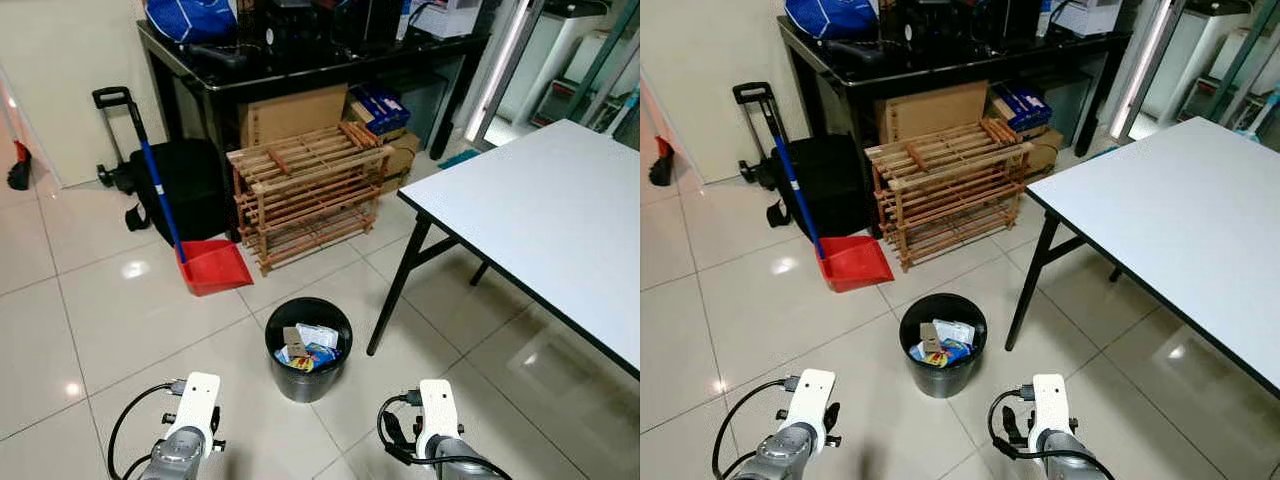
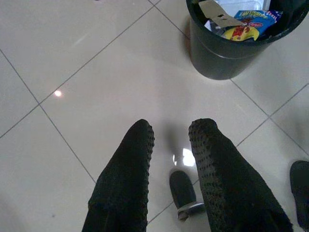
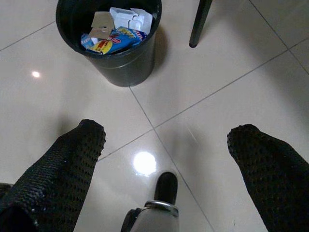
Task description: Picking trash to rubbish bin
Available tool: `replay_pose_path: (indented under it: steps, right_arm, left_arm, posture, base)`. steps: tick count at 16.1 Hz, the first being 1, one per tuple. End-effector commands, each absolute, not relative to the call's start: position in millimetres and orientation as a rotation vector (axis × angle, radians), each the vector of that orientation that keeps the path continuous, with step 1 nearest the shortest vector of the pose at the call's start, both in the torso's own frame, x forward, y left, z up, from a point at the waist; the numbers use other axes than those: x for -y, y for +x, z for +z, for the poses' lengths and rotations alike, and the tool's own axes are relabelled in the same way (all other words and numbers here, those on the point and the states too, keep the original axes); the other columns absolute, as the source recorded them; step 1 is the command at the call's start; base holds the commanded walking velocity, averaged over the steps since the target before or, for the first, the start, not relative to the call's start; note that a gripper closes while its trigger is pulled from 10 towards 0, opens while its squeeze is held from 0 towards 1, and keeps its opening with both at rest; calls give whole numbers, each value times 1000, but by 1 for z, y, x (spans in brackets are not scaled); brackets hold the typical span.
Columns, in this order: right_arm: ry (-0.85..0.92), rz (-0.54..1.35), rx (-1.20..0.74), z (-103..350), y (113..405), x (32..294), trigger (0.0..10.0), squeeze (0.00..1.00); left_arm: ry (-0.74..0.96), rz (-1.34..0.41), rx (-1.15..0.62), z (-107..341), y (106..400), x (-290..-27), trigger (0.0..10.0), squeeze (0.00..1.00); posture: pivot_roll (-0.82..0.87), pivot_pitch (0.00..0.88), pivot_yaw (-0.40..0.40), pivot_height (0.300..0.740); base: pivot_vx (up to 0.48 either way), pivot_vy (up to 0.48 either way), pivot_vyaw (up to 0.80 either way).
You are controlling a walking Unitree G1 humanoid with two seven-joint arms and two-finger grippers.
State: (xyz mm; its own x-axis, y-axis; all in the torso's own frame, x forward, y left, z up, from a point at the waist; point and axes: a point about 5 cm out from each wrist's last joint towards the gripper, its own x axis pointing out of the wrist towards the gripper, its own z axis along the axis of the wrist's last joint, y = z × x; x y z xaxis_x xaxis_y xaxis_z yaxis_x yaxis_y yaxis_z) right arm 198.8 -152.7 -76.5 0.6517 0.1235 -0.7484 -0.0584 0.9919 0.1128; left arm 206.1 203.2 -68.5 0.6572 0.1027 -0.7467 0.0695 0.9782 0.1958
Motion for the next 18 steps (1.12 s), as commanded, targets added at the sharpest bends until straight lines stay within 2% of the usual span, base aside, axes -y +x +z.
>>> replay_pose_path:
  steps: [1, 18]
  right_arm:
    - [87, 88, -854, -76, 199, 157, 10000, 0]
    - [92, 80, -870, -78, 197, 157, 10000, 0]
  left_arm:
    - [217, 16, -851, -67, 209, -203, 10000, 0]
    - [205, 34, -848, -68, 207, -205, 10000, 0]
  posture:
    - [-22, 0, -58, 740]
    - [-22, 10, -56, 740]
  base:
    - [0, 0, 0]
    - [0, 0, 0]
